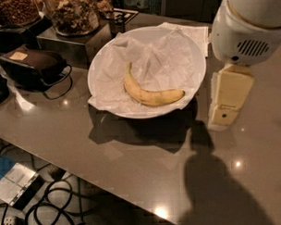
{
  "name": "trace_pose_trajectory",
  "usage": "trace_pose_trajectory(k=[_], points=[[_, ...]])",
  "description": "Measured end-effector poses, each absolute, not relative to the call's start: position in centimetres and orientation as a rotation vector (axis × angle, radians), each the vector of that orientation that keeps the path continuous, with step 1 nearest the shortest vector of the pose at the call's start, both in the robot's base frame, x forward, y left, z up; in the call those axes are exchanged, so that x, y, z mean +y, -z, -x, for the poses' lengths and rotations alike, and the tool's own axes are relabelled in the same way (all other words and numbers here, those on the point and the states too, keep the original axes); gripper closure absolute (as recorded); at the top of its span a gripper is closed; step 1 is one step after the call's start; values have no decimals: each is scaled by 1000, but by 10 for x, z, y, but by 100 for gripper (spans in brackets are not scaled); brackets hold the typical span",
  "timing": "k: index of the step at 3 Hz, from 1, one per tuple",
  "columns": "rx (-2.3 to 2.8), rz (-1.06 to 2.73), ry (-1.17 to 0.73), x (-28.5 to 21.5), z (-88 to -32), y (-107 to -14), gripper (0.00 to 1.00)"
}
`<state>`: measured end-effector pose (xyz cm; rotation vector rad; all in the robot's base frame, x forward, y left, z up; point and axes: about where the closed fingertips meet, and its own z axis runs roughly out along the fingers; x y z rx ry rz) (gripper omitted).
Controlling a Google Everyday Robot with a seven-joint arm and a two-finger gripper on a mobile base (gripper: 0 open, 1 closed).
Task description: Pick banana from white bowl
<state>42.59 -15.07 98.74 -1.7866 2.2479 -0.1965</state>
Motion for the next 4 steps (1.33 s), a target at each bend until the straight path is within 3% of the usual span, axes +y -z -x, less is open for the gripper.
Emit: trace_pose_trajectory(k=[2, 4], points=[[2253, 1732, 109, -146, -430, -995, 0], [2256, 1791, -69, -87, -458, -996, 2]])
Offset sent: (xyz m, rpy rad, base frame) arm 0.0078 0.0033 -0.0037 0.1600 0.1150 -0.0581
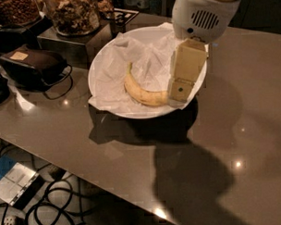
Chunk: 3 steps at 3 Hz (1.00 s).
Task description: Pick banana from white bowl
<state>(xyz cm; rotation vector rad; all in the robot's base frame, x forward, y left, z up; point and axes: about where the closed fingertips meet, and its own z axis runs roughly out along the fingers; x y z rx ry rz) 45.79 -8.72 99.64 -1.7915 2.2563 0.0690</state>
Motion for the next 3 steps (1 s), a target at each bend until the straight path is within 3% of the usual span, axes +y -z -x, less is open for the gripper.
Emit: trace_pose_trajectory(k=[1, 3], points=[[2265, 1829, -82, -62, -471, -989, 2], [2327, 1790, -47, -41, -513, -977, 37]])
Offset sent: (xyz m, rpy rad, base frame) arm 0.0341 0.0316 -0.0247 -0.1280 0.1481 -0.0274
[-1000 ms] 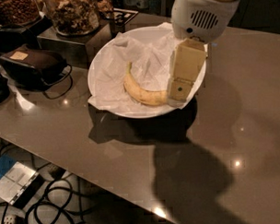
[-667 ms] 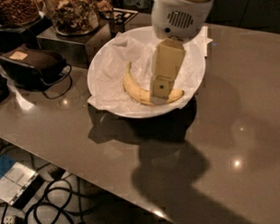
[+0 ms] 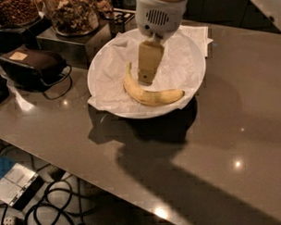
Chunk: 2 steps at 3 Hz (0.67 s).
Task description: Pick banana from white bowl
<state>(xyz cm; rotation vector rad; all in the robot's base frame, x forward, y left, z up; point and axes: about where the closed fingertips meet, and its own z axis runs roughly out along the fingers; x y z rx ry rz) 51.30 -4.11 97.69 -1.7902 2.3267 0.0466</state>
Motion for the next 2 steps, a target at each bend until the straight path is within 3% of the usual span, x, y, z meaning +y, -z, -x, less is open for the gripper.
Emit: trace_pose_trajectory(k=[2], points=[[2409, 1756, -35, -37, -547, -951, 41]])
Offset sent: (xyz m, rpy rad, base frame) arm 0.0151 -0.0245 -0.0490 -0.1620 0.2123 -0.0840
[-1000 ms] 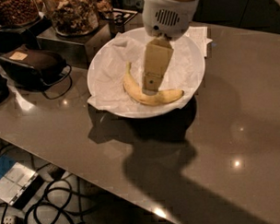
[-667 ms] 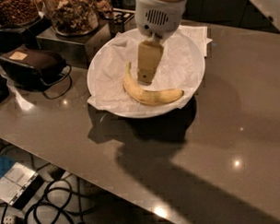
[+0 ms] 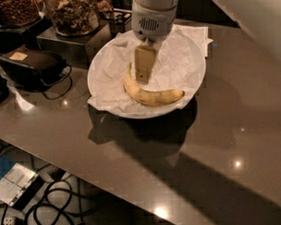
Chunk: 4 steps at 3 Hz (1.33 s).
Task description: Pick banana from white bowl
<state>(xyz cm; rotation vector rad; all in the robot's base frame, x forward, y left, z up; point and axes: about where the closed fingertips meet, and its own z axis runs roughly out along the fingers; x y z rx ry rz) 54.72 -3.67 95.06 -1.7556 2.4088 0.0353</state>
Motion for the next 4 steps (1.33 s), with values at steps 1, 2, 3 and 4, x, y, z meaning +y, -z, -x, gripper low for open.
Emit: trace_pose_trajectory(k=[1, 2, 3, 4], points=[[2457, 1746, -45, -38, -556, -934, 41], [2498, 1753, -52, -37, -558, -918, 41], [2534, 1758, -64, -39, -558, -905, 40], [2559, 1759, -83, -40, -559, -896, 40]])
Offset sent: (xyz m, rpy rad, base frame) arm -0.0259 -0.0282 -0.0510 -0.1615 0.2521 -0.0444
